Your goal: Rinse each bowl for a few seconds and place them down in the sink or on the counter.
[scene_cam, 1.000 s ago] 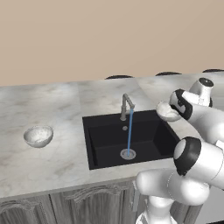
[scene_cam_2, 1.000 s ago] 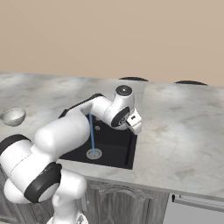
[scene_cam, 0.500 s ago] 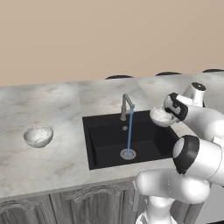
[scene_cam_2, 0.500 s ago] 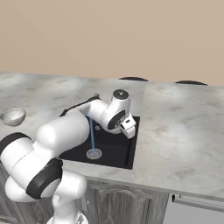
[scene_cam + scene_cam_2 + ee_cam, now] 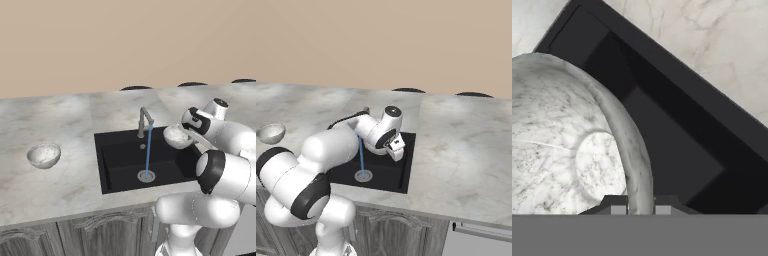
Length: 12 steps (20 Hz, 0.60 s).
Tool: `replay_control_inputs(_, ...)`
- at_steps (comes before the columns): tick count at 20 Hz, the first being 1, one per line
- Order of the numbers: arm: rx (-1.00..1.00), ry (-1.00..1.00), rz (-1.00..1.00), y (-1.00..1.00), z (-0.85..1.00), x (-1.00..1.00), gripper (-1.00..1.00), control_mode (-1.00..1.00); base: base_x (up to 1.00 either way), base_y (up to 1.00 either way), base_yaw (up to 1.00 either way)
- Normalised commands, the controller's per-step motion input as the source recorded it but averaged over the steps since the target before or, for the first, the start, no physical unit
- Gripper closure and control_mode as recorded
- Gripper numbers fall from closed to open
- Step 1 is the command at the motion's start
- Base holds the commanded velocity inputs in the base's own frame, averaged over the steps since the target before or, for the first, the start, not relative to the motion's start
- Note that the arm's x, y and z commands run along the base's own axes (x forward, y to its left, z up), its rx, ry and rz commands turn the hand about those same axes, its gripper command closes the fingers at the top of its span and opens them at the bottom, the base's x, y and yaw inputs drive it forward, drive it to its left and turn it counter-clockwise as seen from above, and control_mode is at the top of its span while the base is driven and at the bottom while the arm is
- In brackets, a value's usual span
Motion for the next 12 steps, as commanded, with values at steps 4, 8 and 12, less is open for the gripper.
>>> replay_control_inputs(4, 0.08, 0.04, 0.0, 0.27, -0.2, 0.11, 1.0, -1.0, 0.0, 0.0, 0.0)
replay_control_inputs(8, 0.07, 0.02, 0.0, 0.25, -0.17, 0.13, 1.0, -1.0, 0.0, 0.0, 0.0)
replay_control_inputs(12, 0.06, 0.02, 0.0, 0.28, -0.17, 0.17, 1.0, -1.0, 0.0, 0.0, 0.0)
